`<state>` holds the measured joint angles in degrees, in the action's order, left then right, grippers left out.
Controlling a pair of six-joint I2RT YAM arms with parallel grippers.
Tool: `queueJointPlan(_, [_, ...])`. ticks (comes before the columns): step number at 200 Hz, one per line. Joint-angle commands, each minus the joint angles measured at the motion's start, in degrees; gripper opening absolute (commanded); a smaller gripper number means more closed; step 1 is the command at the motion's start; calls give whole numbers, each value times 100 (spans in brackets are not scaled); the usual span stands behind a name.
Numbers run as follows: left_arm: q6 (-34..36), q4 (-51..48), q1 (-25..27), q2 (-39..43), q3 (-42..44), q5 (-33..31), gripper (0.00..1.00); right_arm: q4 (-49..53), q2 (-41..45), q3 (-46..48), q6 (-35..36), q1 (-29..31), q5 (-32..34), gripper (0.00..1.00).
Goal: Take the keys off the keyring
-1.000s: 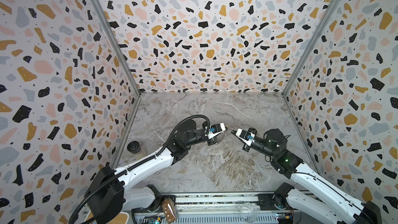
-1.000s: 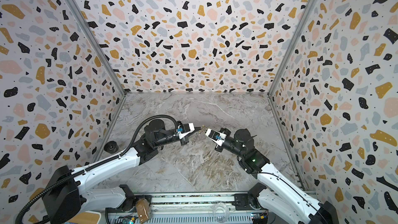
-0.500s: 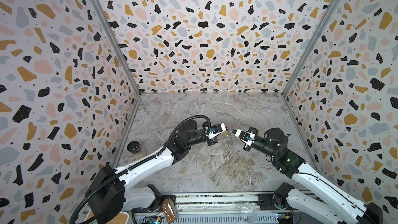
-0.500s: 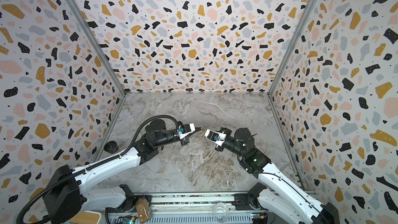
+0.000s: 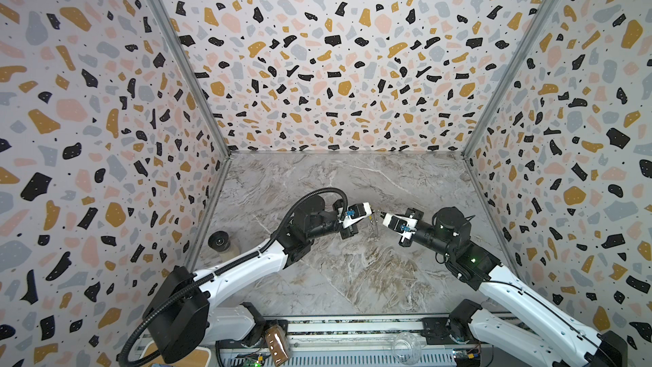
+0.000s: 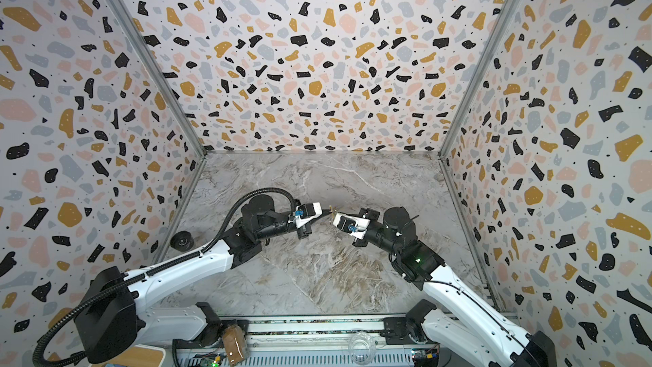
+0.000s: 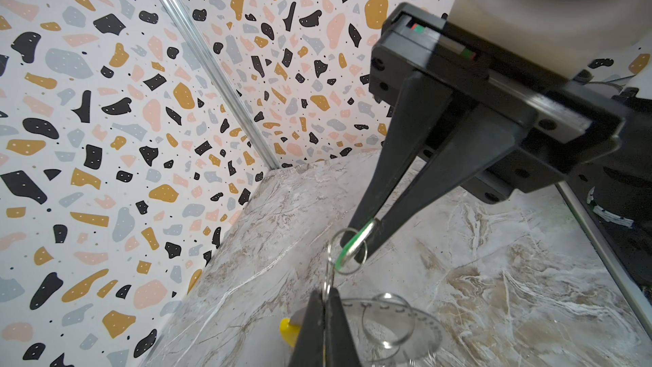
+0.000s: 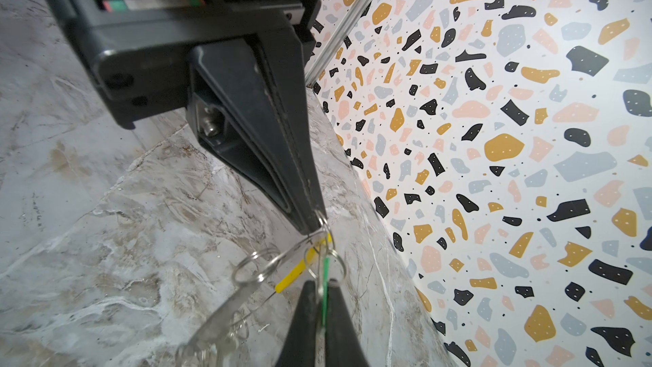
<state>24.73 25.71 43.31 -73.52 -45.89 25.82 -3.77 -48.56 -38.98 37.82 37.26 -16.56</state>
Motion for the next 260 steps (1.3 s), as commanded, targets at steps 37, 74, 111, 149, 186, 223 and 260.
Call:
queueJointPlan(37, [129, -188, -103, -76, -306, -527, 0, 682, -84, -729, 882, 32, 274, 0])
queueJointPlan(74, [128, -292, -103, -129, -350, -564, 0, 984, -179, -916, 1313, 35, 540, 0])
queueJointPlan(111, [156, -498, -106, -240, -464, -514, 0, 1003, -238, -953, 1740, 36, 769, 0])
queueJointPlan(149, [164, -559, -103, -238, -474, -604, 0, 992, -198, -936, 2042, 38, 976, 0])
queueJointPlan(186, [131, -584, -103, -274, -480, -569, 0, 1034, -237, -990, 2104, 43, 1010, 0])
queueJointPlan(223, [105, -848, -120, -411, -652, -411, 0, 1034, -268, -1129, 2081, 39, 921, 0])
queueJointPlan(260, [-8, -1070, -144, -581, -817, -245, 0, 1192, -447, -1312, 2080, 41, 977, 0])
